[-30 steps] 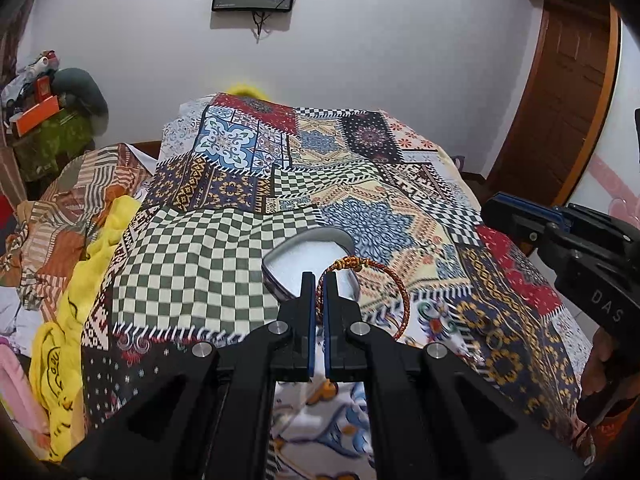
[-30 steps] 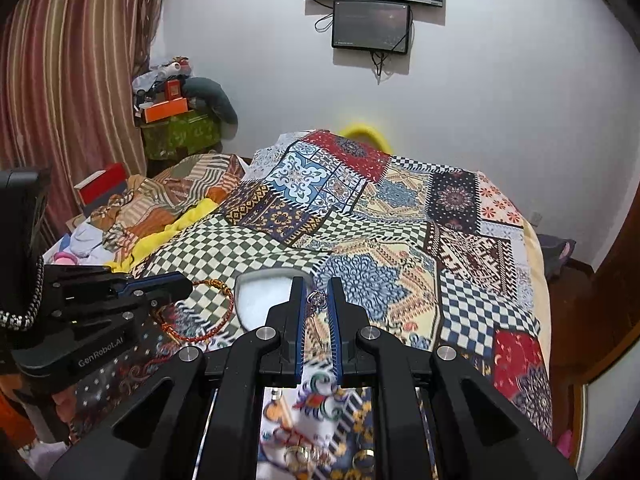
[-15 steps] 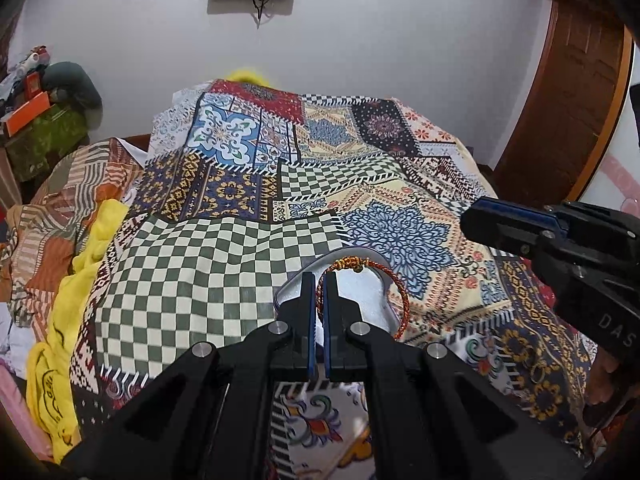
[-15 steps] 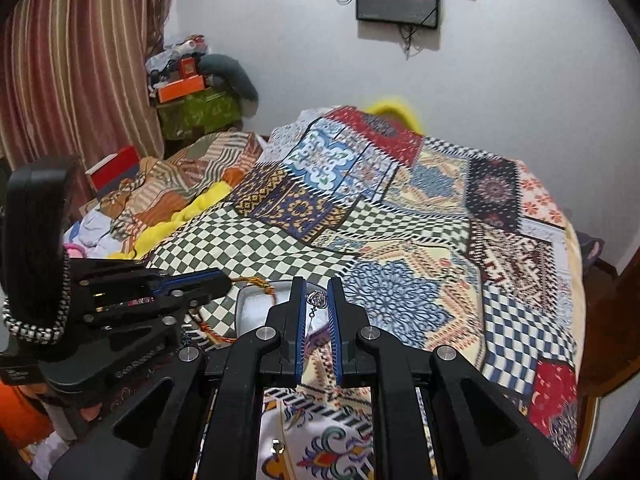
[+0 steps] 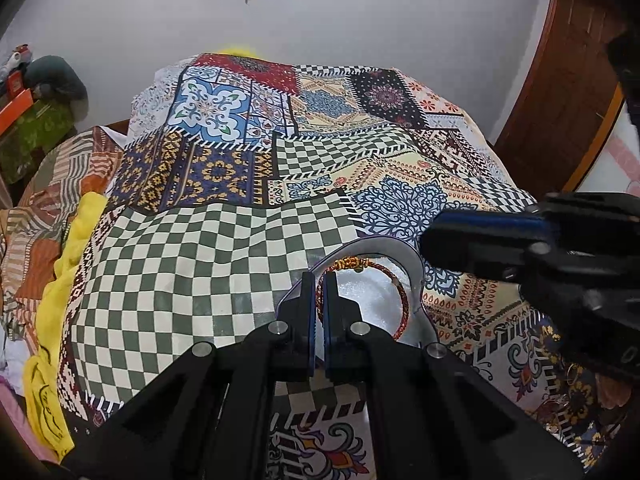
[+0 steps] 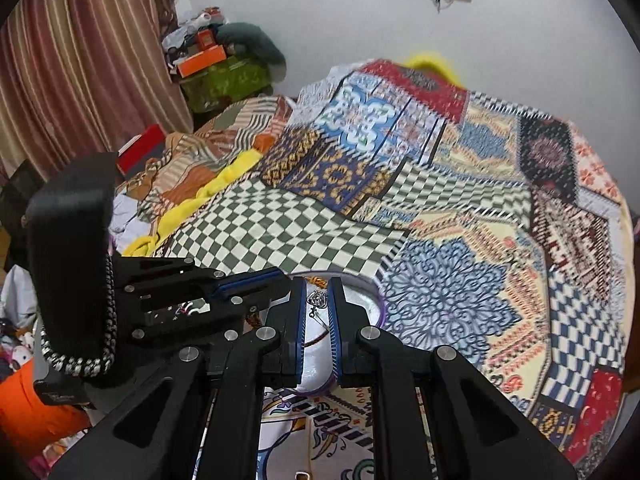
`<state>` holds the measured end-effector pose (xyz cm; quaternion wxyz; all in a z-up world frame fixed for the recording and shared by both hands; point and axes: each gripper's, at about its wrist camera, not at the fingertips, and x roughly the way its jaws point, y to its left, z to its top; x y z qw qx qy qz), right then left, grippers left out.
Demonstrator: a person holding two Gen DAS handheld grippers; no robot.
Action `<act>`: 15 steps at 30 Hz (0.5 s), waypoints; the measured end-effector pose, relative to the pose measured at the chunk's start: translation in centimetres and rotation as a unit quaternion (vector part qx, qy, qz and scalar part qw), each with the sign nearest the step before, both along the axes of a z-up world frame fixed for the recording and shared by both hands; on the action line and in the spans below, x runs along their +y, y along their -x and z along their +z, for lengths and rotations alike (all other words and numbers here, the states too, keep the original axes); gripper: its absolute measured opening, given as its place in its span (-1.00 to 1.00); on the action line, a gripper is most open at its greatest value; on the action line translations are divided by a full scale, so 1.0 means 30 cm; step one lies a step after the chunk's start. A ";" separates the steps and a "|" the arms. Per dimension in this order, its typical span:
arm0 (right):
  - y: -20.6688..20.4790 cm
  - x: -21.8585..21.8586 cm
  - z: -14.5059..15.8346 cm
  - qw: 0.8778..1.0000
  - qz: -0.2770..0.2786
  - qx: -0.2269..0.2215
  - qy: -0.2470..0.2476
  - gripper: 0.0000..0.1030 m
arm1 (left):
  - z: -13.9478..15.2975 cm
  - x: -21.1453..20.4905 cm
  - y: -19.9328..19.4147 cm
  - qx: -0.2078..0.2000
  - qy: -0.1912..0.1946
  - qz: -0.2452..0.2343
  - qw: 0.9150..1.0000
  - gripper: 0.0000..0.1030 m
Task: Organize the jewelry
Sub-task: 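Carry both items into the purple heart tin and open both tools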
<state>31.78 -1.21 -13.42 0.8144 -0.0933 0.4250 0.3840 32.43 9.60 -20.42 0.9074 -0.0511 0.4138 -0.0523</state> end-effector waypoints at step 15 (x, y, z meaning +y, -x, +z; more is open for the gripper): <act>-0.061 0.024 -0.132 0.997 0.008 0.068 0.038 -0.81 | -0.037 0.002 -0.022 0.014 -0.005 -0.008 1.000 -0.98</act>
